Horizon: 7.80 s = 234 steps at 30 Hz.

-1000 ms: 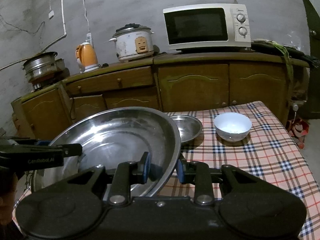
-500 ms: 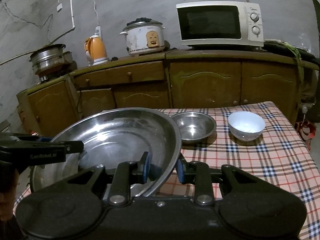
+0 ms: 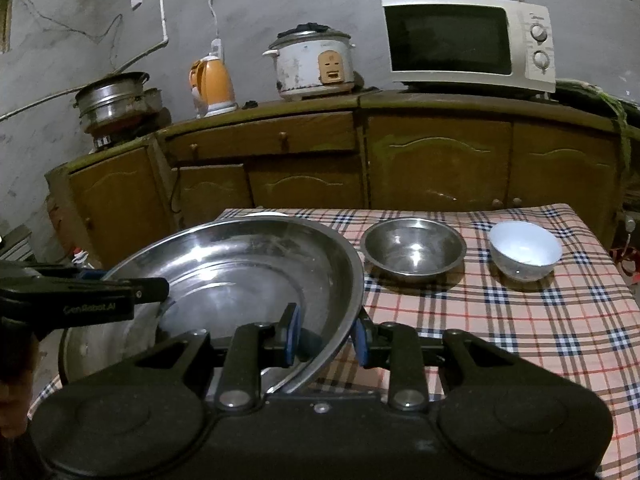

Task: Organize plates and bowls

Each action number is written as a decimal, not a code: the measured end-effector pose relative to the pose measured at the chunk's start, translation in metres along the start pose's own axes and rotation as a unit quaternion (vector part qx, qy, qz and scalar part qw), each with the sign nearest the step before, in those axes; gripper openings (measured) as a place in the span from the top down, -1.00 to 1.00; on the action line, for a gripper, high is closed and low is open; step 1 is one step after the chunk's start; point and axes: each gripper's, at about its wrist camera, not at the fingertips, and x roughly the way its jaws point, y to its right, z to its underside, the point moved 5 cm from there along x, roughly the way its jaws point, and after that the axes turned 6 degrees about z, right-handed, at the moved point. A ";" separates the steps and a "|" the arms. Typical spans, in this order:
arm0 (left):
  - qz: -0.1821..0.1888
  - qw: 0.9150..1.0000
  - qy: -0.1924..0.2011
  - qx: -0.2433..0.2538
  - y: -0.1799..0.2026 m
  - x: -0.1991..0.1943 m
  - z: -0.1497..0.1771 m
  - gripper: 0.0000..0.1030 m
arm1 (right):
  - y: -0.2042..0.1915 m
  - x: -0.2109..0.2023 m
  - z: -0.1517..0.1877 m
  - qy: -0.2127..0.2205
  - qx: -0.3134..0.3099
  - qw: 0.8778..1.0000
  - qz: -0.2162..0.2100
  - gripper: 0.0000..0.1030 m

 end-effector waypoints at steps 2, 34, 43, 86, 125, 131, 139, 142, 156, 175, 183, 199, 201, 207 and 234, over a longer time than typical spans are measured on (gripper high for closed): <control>-0.002 1.000 0.000 -0.002 -0.004 0.000 0.001 0.07 | -0.004 0.002 0.000 -0.002 -0.003 1.000 -0.002 0.31; -0.035 0.999 -0.005 -0.021 -0.074 0.007 0.012 0.07 | -0.079 0.040 0.003 -0.022 -0.034 0.999 -0.029 0.31; -0.038 0.999 -0.013 -0.022 -0.092 0.014 0.018 0.06 | -0.095 0.053 0.008 -0.030 -0.038 0.998 -0.028 0.31; -0.054 0.996 -0.067 -0.036 -0.171 0.078 0.058 0.07 | -0.154 0.148 0.052 -0.084 -0.030 0.996 -0.016 0.29; -0.087 0.994 -0.054 -0.044 -0.163 0.048 0.063 -0.35 | -0.125 0.123 0.045 -0.068 -0.028 0.997 0.000 -0.05; -0.044 0.994 -0.053 -0.085 -0.137 0.028 0.054 -0.48 | -0.109 0.109 0.034 -0.077 -0.020 0.997 0.016 -0.37; 0.002 0.997 -0.050 -0.051 -0.068 0.030 0.032 -0.55 | -0.080 0.088 0.019 -0.070 -0.011 0.997 0.037 -0.52; 0.019 0.997 -0.054 -0.047 -0.044 0.035 0.027 -0.54 | -0.066 0.080 0.013 -0.065 -0.006 0.997 0.051 -0.52; 0.026 0.998 -0.058 -0.013 0.032 0.054 0.002 -0.56 | 0.017 0.059 0.002 -0.059 0.048 0.990 0.118 -0.54; 0.048 0.997 -0.064 0.008 0.089 0.102 -0.022 -0.56 | 0.095 0.076 -0.005 -0.055 0.093 0.985 0.136 -0.55; 0.046 0.997 -0.059 -0.020 0.086 0.136 -0.036 -0.56 | 0.124 0.109 -0.014 -0.045 0.108 0.985 0.129 -0.55; 0.025 0.996 -0.084 0.004 0.082 0.244 -0.061 -0.56 | 0.159 0.220 -0.033 -0.075 0.138 0.981 0.115 -0.55; 0.023 0.996 -0.086 0.004 0.080 0.255 -0.062 -0.53 | 0.159 0.232 -0.033 -0.079 0.133 0.981 0.117 -0.55; 0.031 0.995 -0.098 -0.006 0.077 0.281 -0.065 -0.16 | 0.163 0.261 -0.032 -0.085 0.147 0.979 0.114 -0.52; 0.057 0.996 -0.065 0.003 0.094 0.203 -0.064 0.53 | 0.141 0.186 -0.043 -0.033 0.122 0.985 0.115 0.46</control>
